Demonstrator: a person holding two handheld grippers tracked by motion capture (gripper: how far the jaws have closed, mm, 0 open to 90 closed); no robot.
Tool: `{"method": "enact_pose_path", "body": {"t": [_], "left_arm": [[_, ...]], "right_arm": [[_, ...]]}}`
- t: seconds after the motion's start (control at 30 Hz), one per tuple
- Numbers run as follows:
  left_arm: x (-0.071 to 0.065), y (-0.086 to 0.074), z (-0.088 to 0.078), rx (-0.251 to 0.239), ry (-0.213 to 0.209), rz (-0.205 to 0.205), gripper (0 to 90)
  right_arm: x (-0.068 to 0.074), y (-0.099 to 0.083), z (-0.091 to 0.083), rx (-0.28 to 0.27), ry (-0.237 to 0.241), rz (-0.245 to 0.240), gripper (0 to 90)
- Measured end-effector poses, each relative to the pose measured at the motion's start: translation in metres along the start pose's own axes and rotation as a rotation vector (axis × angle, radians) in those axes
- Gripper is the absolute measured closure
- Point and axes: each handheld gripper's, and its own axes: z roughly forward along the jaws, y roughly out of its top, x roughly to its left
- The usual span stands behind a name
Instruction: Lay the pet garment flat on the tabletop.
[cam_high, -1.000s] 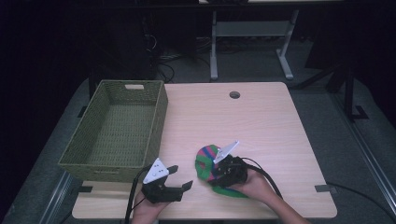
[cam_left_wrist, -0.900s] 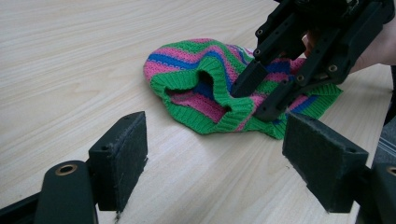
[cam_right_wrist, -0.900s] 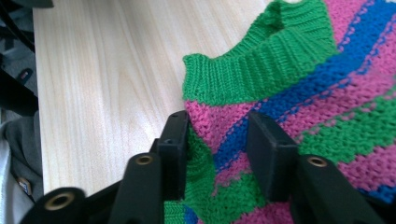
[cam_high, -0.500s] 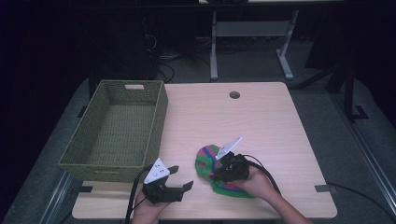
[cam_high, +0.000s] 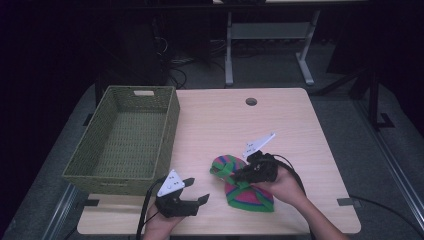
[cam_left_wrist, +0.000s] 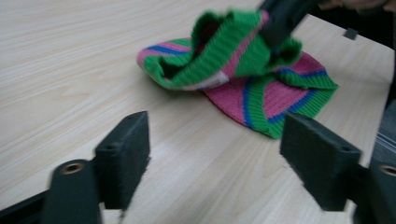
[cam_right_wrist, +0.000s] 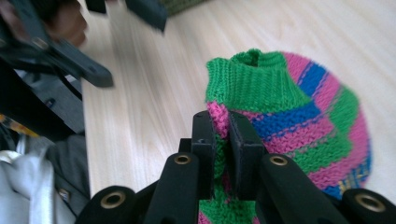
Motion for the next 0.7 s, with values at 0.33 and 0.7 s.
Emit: {"method": "enact_pose_path", "body": {"t": [0.33,0.7], "left_arm": [[-0.002,0.016,0.015,-0.002,-0.015,0.043,26.3],[0.013,0.03,0.04,-0.006,-0.025,0.039,28.5]], "right_arm": [[-0.01,0.008,-0.035,-0.067,-0.004,-0.001,82.1],[-0.017,0.007,-0.062,-0.122,0.001,-0.006,82.3]]}}
